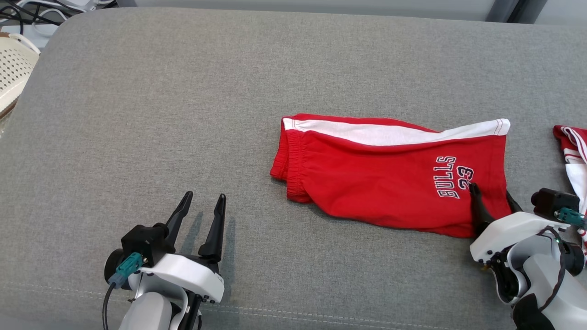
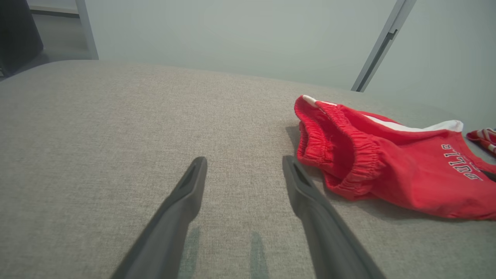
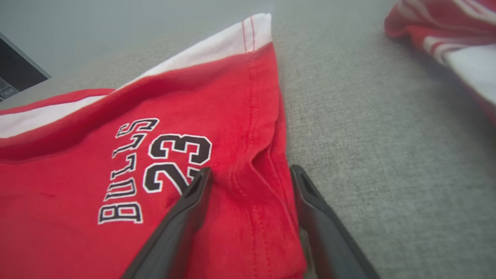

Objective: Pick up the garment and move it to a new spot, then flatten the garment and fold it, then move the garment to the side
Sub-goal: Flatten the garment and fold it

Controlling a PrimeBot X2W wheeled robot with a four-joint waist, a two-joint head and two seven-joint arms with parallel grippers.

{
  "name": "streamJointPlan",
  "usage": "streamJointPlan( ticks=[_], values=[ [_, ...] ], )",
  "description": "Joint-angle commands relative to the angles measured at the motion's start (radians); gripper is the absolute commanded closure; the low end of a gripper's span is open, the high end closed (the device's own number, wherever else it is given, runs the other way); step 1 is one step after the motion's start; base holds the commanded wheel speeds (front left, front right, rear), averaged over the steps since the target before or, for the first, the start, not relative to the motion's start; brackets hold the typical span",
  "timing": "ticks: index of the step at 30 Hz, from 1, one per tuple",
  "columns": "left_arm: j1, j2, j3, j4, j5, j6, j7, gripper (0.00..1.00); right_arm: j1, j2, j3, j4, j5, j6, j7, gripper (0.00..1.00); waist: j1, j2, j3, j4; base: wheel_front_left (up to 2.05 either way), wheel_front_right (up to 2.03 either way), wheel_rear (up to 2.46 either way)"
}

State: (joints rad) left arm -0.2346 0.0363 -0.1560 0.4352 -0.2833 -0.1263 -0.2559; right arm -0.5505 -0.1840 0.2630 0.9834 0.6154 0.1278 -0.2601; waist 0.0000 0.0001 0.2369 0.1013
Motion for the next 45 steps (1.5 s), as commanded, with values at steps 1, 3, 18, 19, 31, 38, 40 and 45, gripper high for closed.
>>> streamJointPlan(
  ticks=[1, 3, 18, 19, 31, 38, 40, 45],
  values=[
    [-0.034, 0.014, 0.031, -0.026, 0.007, -0.004, -0.006, 0.0, 0.019, 0.027, 0.059, 0.001, 0.023, 0.003, 0.024, 0.11, 0.0, -0.0001, 0.001, 0.002, 0.0, 0.0, 0.0],
    [-0.033, 0.014, 0.03, -0.026, 0.008, -0.004, -0.006, 0.0, 0.021, 0.023, 0.091, -0.003, 0.057, 0.003, 0.031, 0.58, 0.0, -0.0001, 0.001, 0.003, 0.0, 0.0, 0.0],
    [-0.034, 0.014, -0.02, -0.014, -0.012, -0.004, -0.006, 0.0, -0.042, -0.031, 0.185, -0.277, 0.109, 0.003, -0.001, 1.0, 0.0, -0.0001, -0.005, -0.001, 0.0, 0.0, 0.0],
    [-0.034, 0.014, -0.025, -0.014, -0.017, -0.004, -0.006, 0.0, -0.043, -0.026, 0.196, -0.299, 0.102, 0.003, -0.001, 1.0, 0.0, -0.0001, -0.007, 0.0, 0.0, 0.0, 0.0],
    [-0.031, 0.014, -0.081, -0.029, -0.05, -0.004, -0.006, 0.0, -0.161, 0.01, 0.496, -0.34, 0.102, 0.003, -0.001, 1.0, 0.0, -0.0001, -0.016, 0.07, 0.0, 0.0, 0.0],
    [-0.025, 0.014, -0.147, -0.063, -0.085, -0.003, -0.006, 0.0, -0.244, 0.046, 0.62, -0.252, 0.131, 0.003, 0.0, 1.0, 0.0, -0.0001, -0.025, 0.152, 0.0, 0.0, 0.0],
    [-0.021, 0.014, -0.157, -0.066, -0.091, -0.001, -0.006, 0.0, -0.255, 0.052, 0.641, -0.214, 0.142, 0.003, 0.001, 1.0, 0.0, -0.0001, -0.028, 0.173, 0.0, 0.0, 0.0],
    [-0.013, 0.014, -0.155, -0.071, -0.1, 0.0, -0.006, 0.0, -0.28, 0.074, 0.67, -0.144, 0.171, 0.003, 0.003, 0.0, 0.0, -0.0001, -0.031, 0.197, 0.0, 0.0, 0.0]
  ],
)
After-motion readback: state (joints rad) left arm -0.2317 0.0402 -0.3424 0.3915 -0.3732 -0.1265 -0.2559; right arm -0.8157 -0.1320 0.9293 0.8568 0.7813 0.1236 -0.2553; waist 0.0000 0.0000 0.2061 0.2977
